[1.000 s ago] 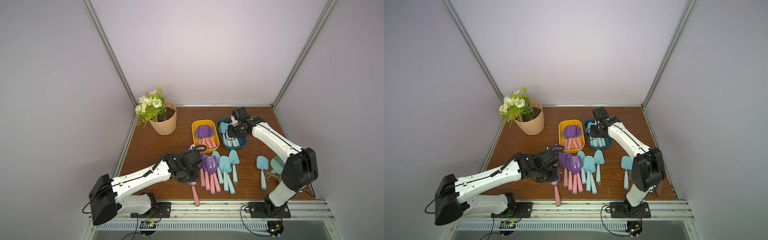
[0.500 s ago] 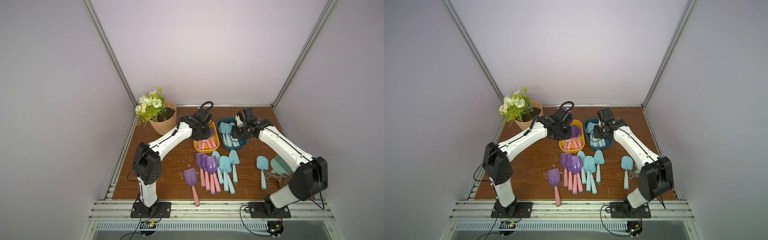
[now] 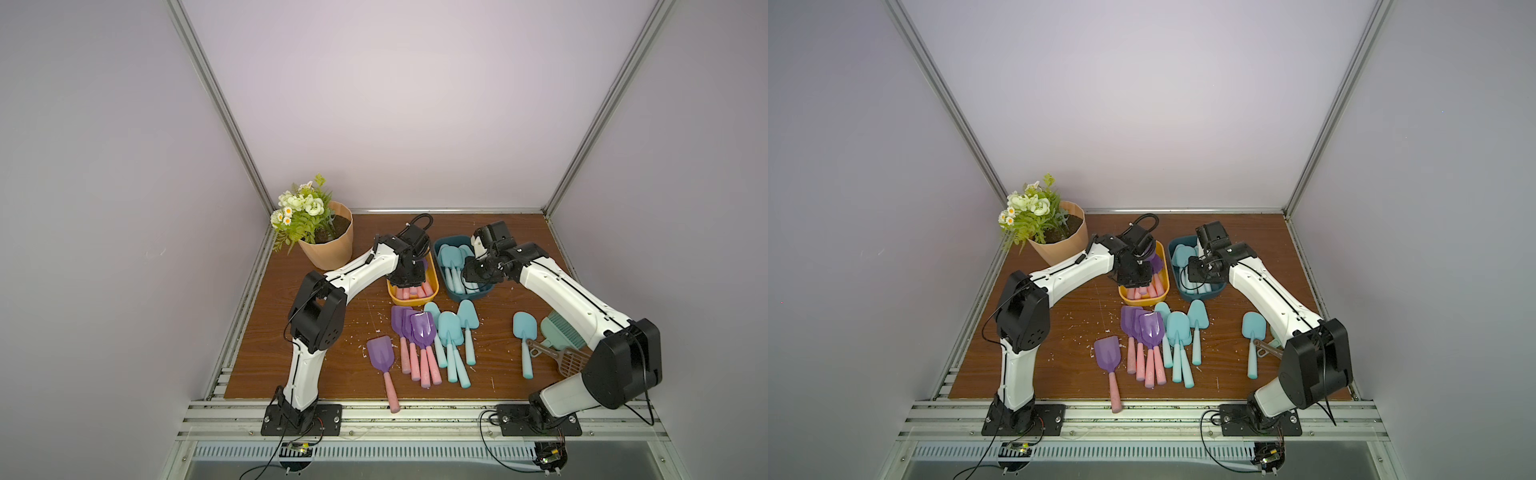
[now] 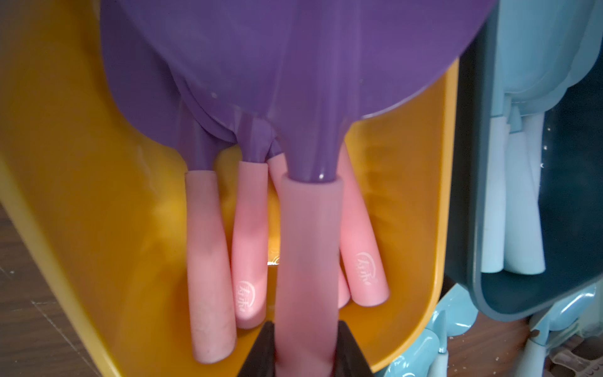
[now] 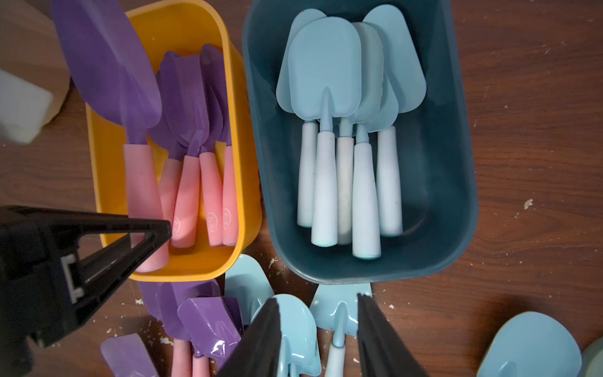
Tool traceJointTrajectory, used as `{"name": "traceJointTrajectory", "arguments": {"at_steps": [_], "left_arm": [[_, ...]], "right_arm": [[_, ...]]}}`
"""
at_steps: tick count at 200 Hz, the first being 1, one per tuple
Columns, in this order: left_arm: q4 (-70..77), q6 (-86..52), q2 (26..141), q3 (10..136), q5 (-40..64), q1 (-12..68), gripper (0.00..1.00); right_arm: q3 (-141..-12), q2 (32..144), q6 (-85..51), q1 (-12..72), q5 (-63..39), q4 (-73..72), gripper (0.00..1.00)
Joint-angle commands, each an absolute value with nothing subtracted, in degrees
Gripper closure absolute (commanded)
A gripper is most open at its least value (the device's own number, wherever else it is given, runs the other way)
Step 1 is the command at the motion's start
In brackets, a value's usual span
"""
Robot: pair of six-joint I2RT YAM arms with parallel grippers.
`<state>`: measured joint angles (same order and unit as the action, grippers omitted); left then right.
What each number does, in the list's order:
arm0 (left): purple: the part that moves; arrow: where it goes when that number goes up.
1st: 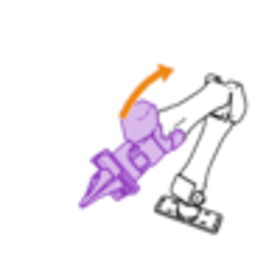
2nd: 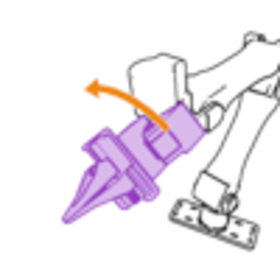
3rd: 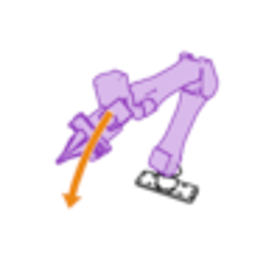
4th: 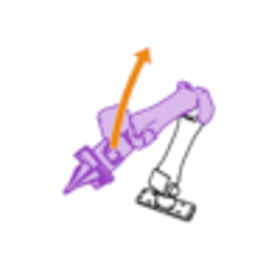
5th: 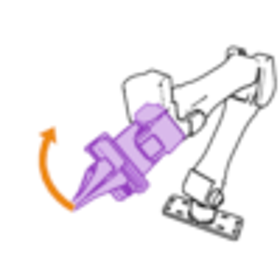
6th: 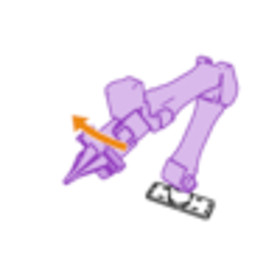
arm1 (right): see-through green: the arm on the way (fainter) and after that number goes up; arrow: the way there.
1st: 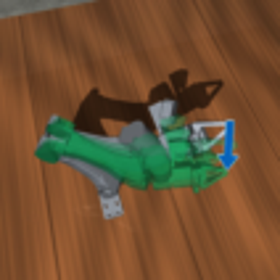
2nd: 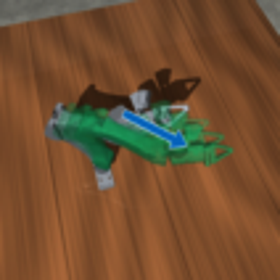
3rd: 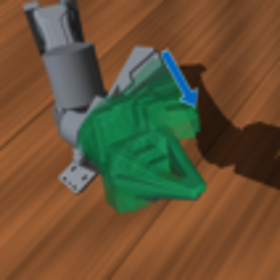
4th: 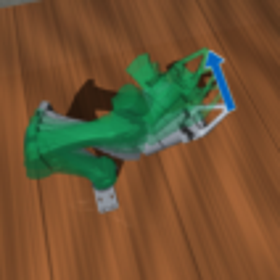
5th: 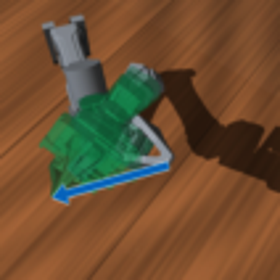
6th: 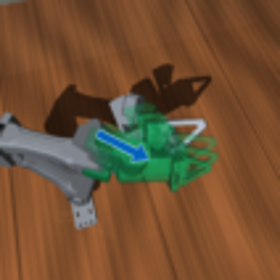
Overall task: Sort the small shovels by color and place them into the storage box
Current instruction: Place the shovel in the storage box, then pick up the shovel from the center of the board.
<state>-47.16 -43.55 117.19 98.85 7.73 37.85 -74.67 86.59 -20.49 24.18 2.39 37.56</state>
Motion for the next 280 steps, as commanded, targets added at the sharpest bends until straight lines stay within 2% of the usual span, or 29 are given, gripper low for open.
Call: {"name": "traceJointTrajectory", "arguments": {"at_steps": [1,55,79,149,215,280], "left_arm": [[-46.36,-44.90,118.02,98.90,7.96,37.79,0.70],[-44.91,-44.69,119.31,98.32,8.21,37.80,0.54],[-44.92,-44.47,119.53,98.97,7.55,37.79,0.51],[-43.20,-46.17,110.49,98.93,1.24,37.88,0.48],[-39.11,-48.86,104.42,90.36,0.79,37.88,0.47],[-38.06,-48.96,103.28,89.39,1.43,37.88,0.47]], "right_arm": [[-72.72,85.89,-21.15,23.91,0.04,37.24,0.57],[-63.77,83.97,-22.22,23.91,-1.77,36.04,0.57],[-60.97,82.93,-22.56,23.99,-3.73,36.37,0.57],[-49.00,77.55,-27.21,26.97,-11.07,34.97,0.57],[-42.79,74.86,-30.88,33.10,-10.43,34.90,0.57],[-39.11,74.89,-33.81,35.55,-2.10,35.54,0.60]]}}
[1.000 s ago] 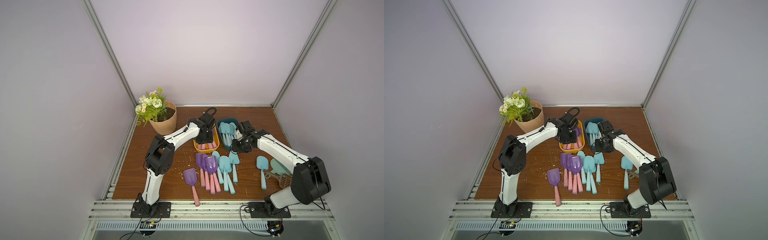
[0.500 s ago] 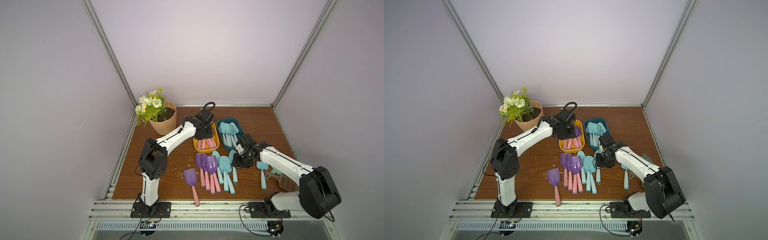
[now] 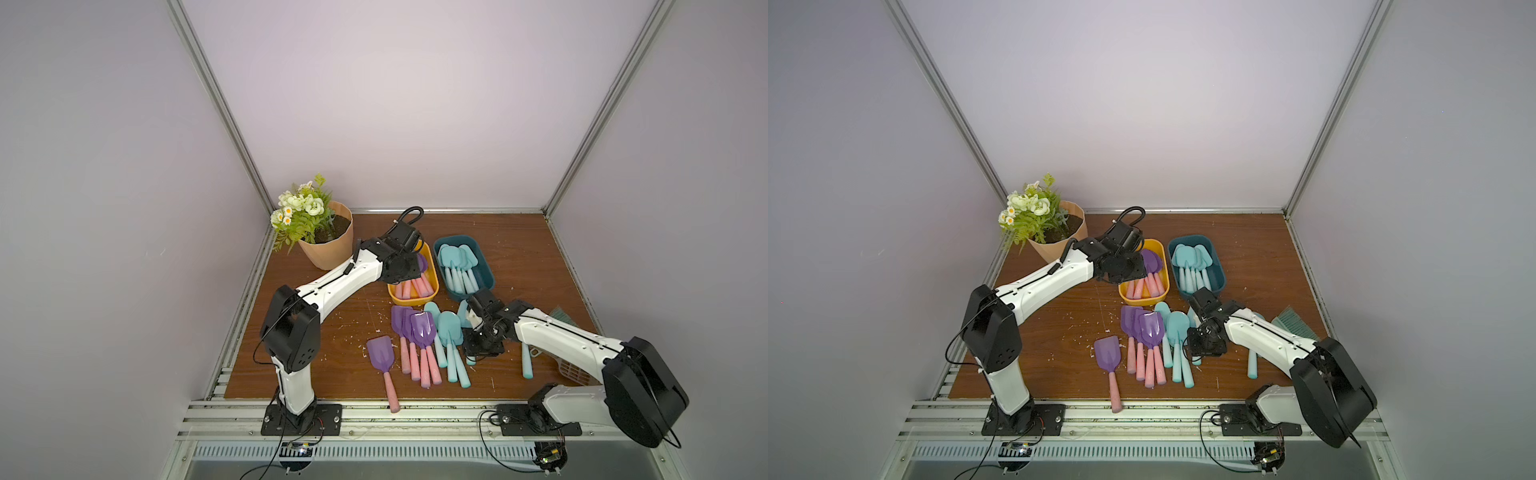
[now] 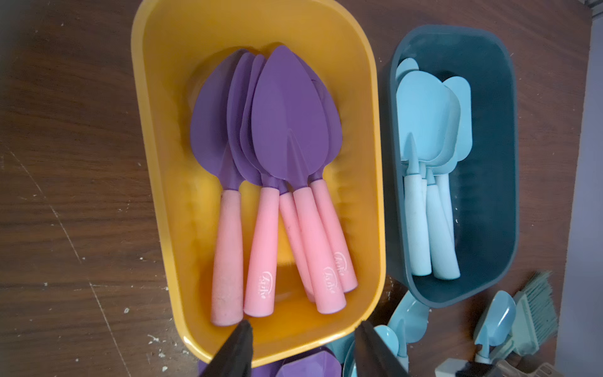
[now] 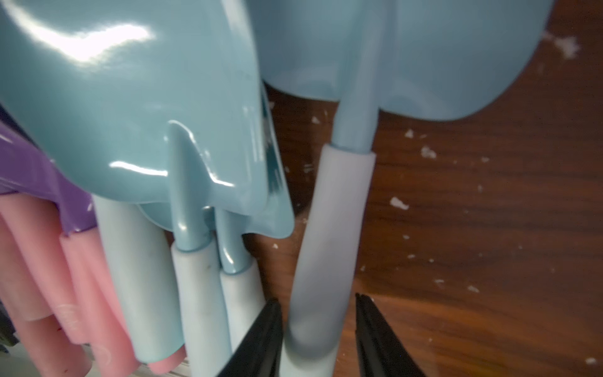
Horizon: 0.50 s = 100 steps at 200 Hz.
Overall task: Sort the small shovels by color and place them into the storage box
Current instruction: Pick up the shovel from the center of the board.
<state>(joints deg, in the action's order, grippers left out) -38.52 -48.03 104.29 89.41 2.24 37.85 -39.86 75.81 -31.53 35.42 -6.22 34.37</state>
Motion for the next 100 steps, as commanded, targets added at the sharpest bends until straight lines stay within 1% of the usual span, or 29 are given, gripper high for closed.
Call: {"name": "traceJointTrajectory", "arguments": {"at_steps": [1,17,30,37,51,67,100], "left_arm": [[-38.06,-48.96,103.23,89.39,1.46,37.88,0.47],[-38.06,-48.80,103.02,89.30,1.43,37.92,0.47],[-38.06,-48.77,102.84,89.13,1.50,37.93,0.47],[-38.06,-48.64,102.79,89.12,1.55,37.88,0.47],[-38.06,-48.61,102.67,88.95,1.55,37.88,0.47],[-38.01,-48.93,102.49,88.56,1.56,37.90,0.47],[-35.07,-51.27,100.19,85.35,1.90,37.89,0.47]], "right_arm": [[-39.02,74.88,-33.91,35.53,-2.02,35.52,0.60],[-37.61,75.27,-34.70,35.59,-2.01,34.11,0.65],[-36.93,75.43,-35.13,35.57,-2.19,32.95,0.75],[-36.83,75.38,-35.08,35.60,-2.33,32.44,0.79],[-37.25,74.56,-34.71,35.59,-2.16,32.31,0.90],[-38.43,73.17,-35.17,35.59,-0.55,34.32,0.99],[-41.40,68.31,-39.81,35.43,7.29,41.61,1.00]]}}
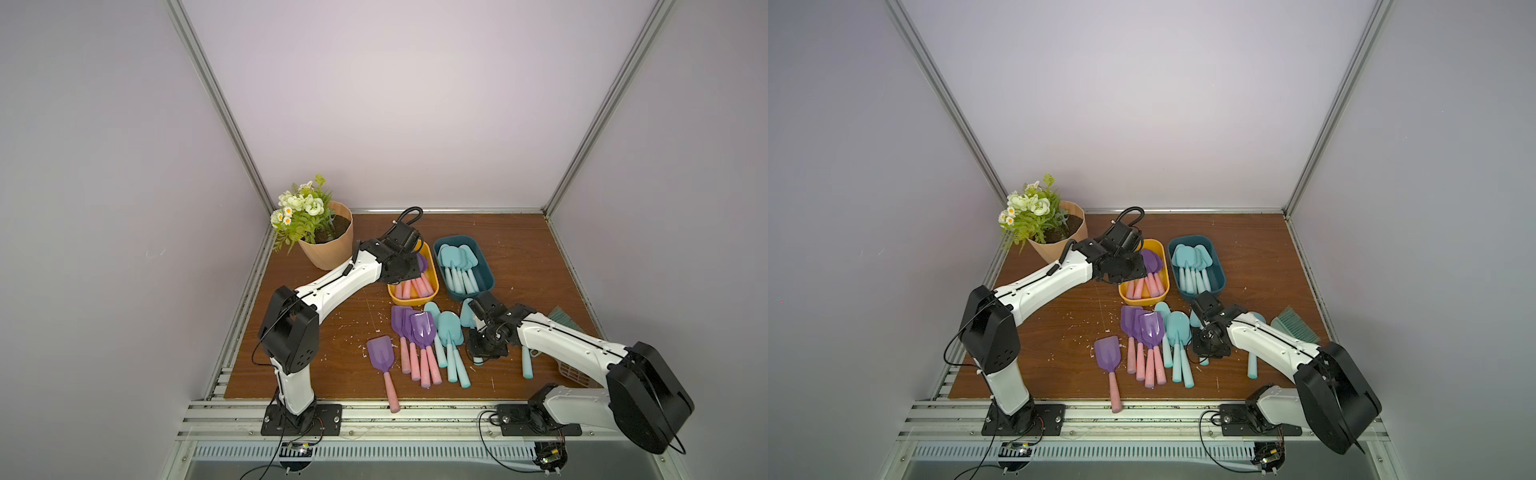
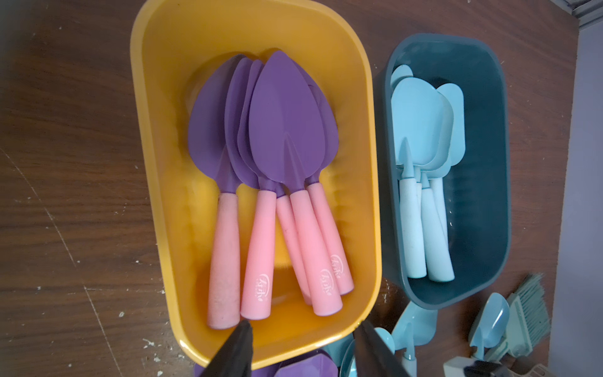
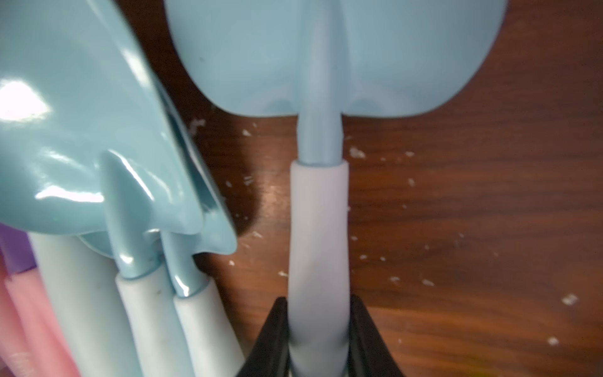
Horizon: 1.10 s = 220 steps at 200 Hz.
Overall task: Sort the small shovels by color and place them into the storage box
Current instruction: Pick up the shovel from the center of the board, then place the shovel in the storage box.
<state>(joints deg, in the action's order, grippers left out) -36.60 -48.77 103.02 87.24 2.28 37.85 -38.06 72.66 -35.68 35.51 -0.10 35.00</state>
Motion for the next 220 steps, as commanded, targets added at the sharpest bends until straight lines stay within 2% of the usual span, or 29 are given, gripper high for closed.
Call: {"name": "traceJointTrajectory", "arguments": {"at_steps": [1,41,79,117,153,220], "left_arm": [[-34.98,-51.34,100.10,85.34,1.96,37.88,0.47],[-33.66,-52.62,97.85,80.48,0.94,37.88,0.47],[-33.21,-52.96,96.56,78.38,0.57,37.89,0.47],[-32.53,-53.34,95.63,77.36,0.83,37.95,0.47],[-32.08,-53.75,94.40,76.04,0.46,37.90,0.47],[-32.11,-53.94,93.39,74.15,0.36,37.90,0.47]], "right_arm": [[-41.48,68.17,-39.94,35.42,7.47,41.77,1.00],[-46.47,64.23,-44.61,34.12,13.66,45.16,1.00],[-55.58,68.49,-40.51,31.18,15.28,46.32,1.00],[-57.18,72.63,-37.13,29.74,14.15,42.08,1.00],[-66.29,82.40,-30.87,25.94,12.47,37.41,1.00],[-82.56,100.30,-23.12,23.80,11.07,36.84,1.00]]}}
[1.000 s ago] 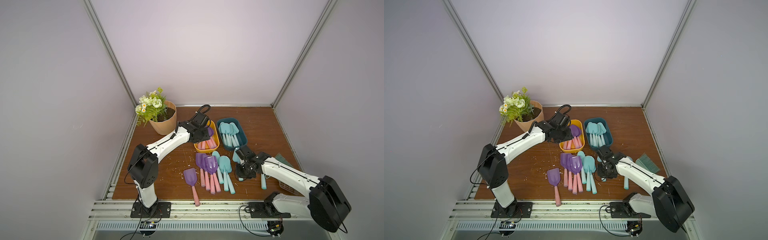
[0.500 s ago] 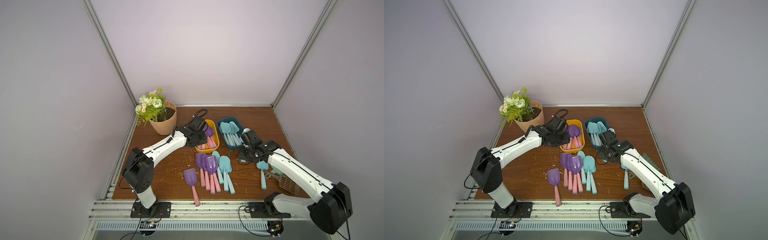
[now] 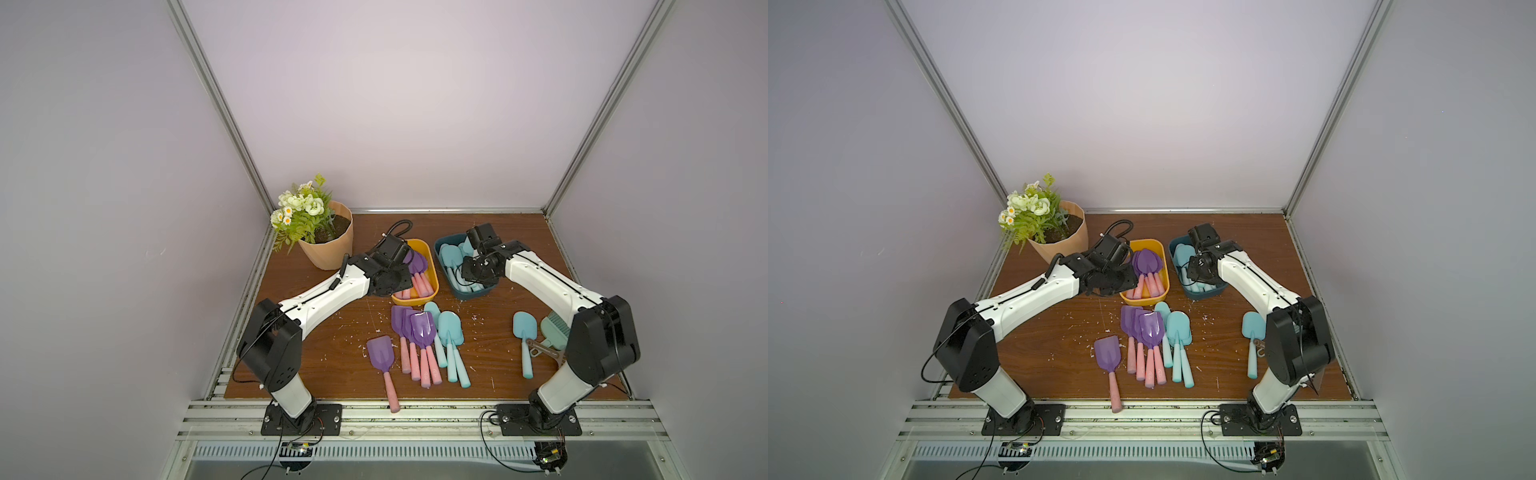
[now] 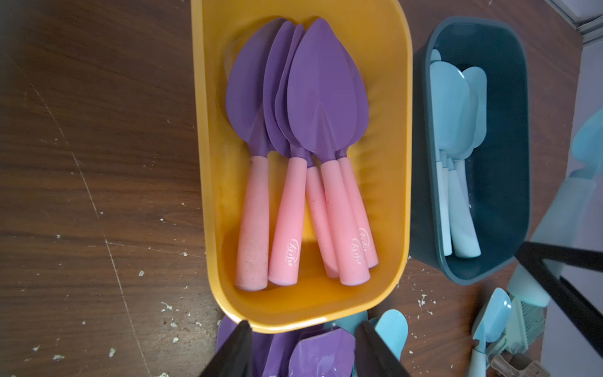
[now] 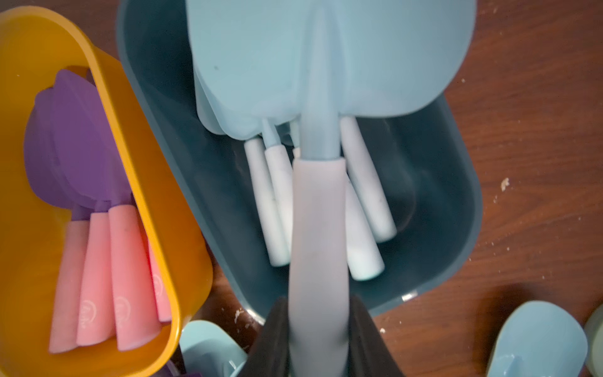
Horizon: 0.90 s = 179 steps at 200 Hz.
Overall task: Sort the small shovels by color and place them into the storage box
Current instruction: Place the shovel in the storage box.
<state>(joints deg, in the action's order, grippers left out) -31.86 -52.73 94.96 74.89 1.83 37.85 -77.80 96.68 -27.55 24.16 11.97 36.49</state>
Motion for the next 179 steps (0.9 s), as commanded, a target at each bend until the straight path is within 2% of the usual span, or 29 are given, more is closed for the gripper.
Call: {"name": "traceJointTrajectory", "arguments": {"at_steps": [1,22,58,70,89,108,139,179], "left_arm": [[-32.10,-53.91,93.37,74.12,0.31,37.89,0.47],[-32.08,-54.16,92.95,73.68,0.35,37.89,0.46],[-32.09,-54.53,91.95,72.65,-0.08,37.88,0.46],[-32.02,-54.58,91.61,72.29,-0.24,37.89,0.46],[-31.84,-54.90,91.18,71.90,-0.43,37.94,0.46],[-31.66,-55.23,90.88,71.46,-0.45,37.88,0.46],[-31.52,-55.62,90.53,70.79,-0.46,37.88,0.46],[-31.44,-55.86,90.29,70.10,-0.52,37.90,0.46]], "right_arm": [[-82.77,100.56,-23.03,23.72,11.03,36.96,1.00],[-85.68,104.51,-21.29,23.64,10.15,40.83,1.00],[-82.88,104.77,-19.98,23.47,12.31,41.88,0.97],[-82.25,104.87,-19.94,23.46,12.61,42.34,0.91],[-81.26,104.52,-20.22,23.46,13.39,42.44,0.72],[-80.95,104.09,-19.89,23.47,13.05,42.40,0.64],[-80.38,103.91,-19.76,23.42,11.83,42.10,0.59],[-78.74,102.17,-21.46,23.81,7.67,41.36,0.58]]}}
